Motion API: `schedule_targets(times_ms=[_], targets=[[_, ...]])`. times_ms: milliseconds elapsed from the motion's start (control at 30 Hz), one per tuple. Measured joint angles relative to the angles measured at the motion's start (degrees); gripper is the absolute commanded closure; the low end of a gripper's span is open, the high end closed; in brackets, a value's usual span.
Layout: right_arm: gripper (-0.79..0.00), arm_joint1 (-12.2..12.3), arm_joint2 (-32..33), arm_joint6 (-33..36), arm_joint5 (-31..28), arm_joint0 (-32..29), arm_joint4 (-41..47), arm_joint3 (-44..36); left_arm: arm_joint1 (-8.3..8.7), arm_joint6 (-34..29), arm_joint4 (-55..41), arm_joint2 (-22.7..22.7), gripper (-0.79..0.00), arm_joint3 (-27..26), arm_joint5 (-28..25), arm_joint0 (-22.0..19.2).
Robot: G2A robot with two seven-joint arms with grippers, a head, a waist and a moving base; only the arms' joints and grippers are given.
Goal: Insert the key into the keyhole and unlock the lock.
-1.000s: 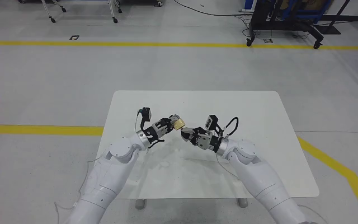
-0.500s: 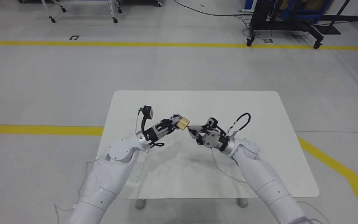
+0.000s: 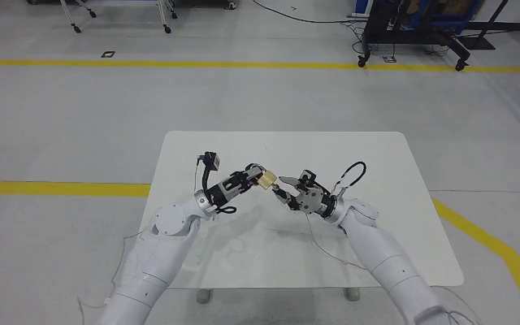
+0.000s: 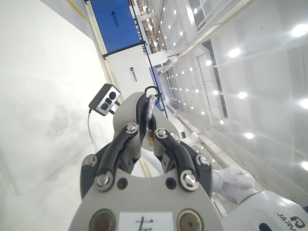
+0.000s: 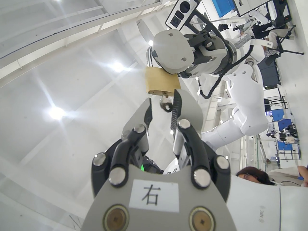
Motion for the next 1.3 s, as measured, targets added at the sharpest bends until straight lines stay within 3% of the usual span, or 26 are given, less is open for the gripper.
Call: schedule_targets(times_ms=[133, 233, 300, 400, 433, 533, 600, 967, 1033, 1067, 1100, 1300], targets=[[-0.785, 0.7, 1.4, -6.4, -9.8, -1.6, -8.1, -3.4, -0.04, 0.6, 0.1, 0.2, 0.000, 0.2, 1.5, -0.1], [-0.785, 1.5, 2.1, -16.7, -16.5, -4.3, -19.8, -9.2, -0.08, 1.0, 0.2, 0.4, 0.000, 0.4, 2.7, -0.3], [-0.785, 2.0, 2.0, -25.2, -17.5, -6.6, -29.0, -14.5, -0.10, 1.0, 0.3, 0.5, 0.000, 0.5, 3.3, -0.4], [-0.662, 2.3, 1.6, -32.0, -15.1, -9.4, -35.6, -21.2, -0.12, 1.1, 0.4, 0.6, 0.000, 0.6, 3.9, -0.6], [-0.548, 2.3, 1.6, -32.6, -14.7, -9.9, -36.3, -22.5, -0.12, 1.2, 0.5, 0.6, 0.000, 0.6, 4.1, -0.6], [-0.496, 2.4, 1.3, -33.5, -14.4, -10.6, -38.1, -24.7, -0.13, 1.2, 0.6, 0.8, 0.000, 0.8, 4.8, -0.7], [-0.394, 2.4, 1.0, -34.2, -14.7, -10.7, -39.6, -25.4, -0.13, 1.1, 0.7, 0.9, 0.000, 0.9, 5.5, -0.8], [-0.240, 2.3, 0.4, -34.2, -14.2, -10.5, -41.1, -26.2, -0.12, 1.0, 1.8, 1.3, 0.000, 1.3, 8.1, -1.3], [-0.129, 2.3, 0.2, -34.0, -14.0, -10.2, -41.3, -26.0, -0.12, 1.0, 1.9, 1.4, 0.000, 1.4, 8.4, -1.4], [-0.031, 2.3, 0.1, -34.0, -13.9, -10.1, -41.6, -25.9, -0.12, 1.0, 2.0, 1.4, 0.000, 1.4, 8.6, -1.5], [0.000, 2.3, 0.0, -33.9, -13.9, -10.0, -41.6, -25.8, -0.12, 1.0, 2.0, 1.5, 0.000, 1.5, 8.8, -1.5], [0.000, 2.3, 0.0, -32.2, -14.3, -9.8, -40.7, -25.2, -0.14, 1.2, 2.2, 1.5, 0.000, 1.6, 9.2, -1.7]])
